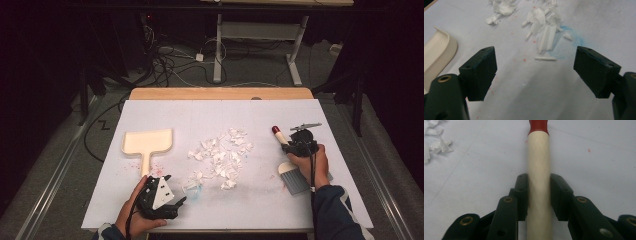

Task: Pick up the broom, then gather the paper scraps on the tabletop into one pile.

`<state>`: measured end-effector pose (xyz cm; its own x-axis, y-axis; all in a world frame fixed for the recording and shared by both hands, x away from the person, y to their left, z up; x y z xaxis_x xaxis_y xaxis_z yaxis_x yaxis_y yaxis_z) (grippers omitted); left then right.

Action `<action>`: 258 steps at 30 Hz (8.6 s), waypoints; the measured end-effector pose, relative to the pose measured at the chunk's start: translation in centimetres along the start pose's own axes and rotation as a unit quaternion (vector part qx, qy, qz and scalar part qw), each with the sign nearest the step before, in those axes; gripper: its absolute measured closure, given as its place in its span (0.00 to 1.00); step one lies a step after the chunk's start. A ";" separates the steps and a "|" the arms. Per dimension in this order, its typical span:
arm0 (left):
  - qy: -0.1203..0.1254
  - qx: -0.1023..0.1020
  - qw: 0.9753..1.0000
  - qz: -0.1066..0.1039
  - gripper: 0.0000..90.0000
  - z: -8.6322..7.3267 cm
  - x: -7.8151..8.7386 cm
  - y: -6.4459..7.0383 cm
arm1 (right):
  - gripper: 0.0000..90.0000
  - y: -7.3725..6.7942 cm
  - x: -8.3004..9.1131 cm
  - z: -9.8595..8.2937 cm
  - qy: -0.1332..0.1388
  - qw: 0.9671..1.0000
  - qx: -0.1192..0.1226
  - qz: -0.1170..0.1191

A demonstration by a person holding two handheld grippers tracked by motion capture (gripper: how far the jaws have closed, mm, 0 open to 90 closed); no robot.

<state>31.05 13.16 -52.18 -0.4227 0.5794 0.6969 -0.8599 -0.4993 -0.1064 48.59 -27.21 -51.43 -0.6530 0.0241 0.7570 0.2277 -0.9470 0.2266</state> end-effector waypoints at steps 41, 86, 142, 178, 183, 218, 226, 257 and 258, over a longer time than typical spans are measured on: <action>0.143 -0.014 0.985 -0.098 0.22 14.8 -3.1 5.3 | 0.79 -3.6 17.1 3.9 0.265 0.963 0.011 0.047; 0.108 -0.065 0.967 -0.222 0.72 14.1 -1.6 5.1 | 0.47 -10.0 20.9 -0.2 0.278 0.907 0.217 0.230; 0.049 0.048 0.997 0.033 0.20 -2.8 4.9 -1.2 | 0.76 -6.4 15.7 1.6 0.227 0.947 0.161 0.161; 0.018 0.042 0.999 0.013 0.20 -3.2 3.9 -0.2 | 0.76 -8.5 0.7 8.7 0.168 0.968 0.181 -0.043; 0.016 0.042 0.999 0.010 0.20 -3.3 3.8 -0.2 | 0.76 -11.1 0.2 8.7 0.175 0.958 0.222 -0.036; 0.019 0.041 0.999 0.006 0.20 -3.0 3.8 0.1 | 0.76 -15.5 10.8 2.1 0.267 0.894 0.325 0.153; 0.019 0.041 0.999 0.004 0.20 -3.0 3.7 0.1 | 0.76 -13.9 10.8 5.3 0.276 0.904 0.297 0.135; 0.013 0.020 1.000 -0.011 0.20 -2.8 3.2 0.2 | 0.75 -23.2 3.3 8.5 0.231 0.879 0.390 0.148; 0.011 0.019 1.000 -0.011 0.20 -2.9 3.2 0.2 | 0.74 -23.3 3.5 7.9 0.230 0.871 0.403 0.159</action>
<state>28.66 16.77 -52.01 -0.4095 0.6046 0.6832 -0.8578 -0.5101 -0.0628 46.65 -2.57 -49.21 -0.6417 -0.5057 0.5766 0.7630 -0.3441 0.5472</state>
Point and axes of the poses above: each handheld gripper's, and its own axes: x roughly backward along the jaws, z roughly out of its top, y roughly to its right, the point moved 7 cm from there along -x, roughly forward along the jaws, and after that the axes turned 13 degrees about -z, right-handed, at the moved point
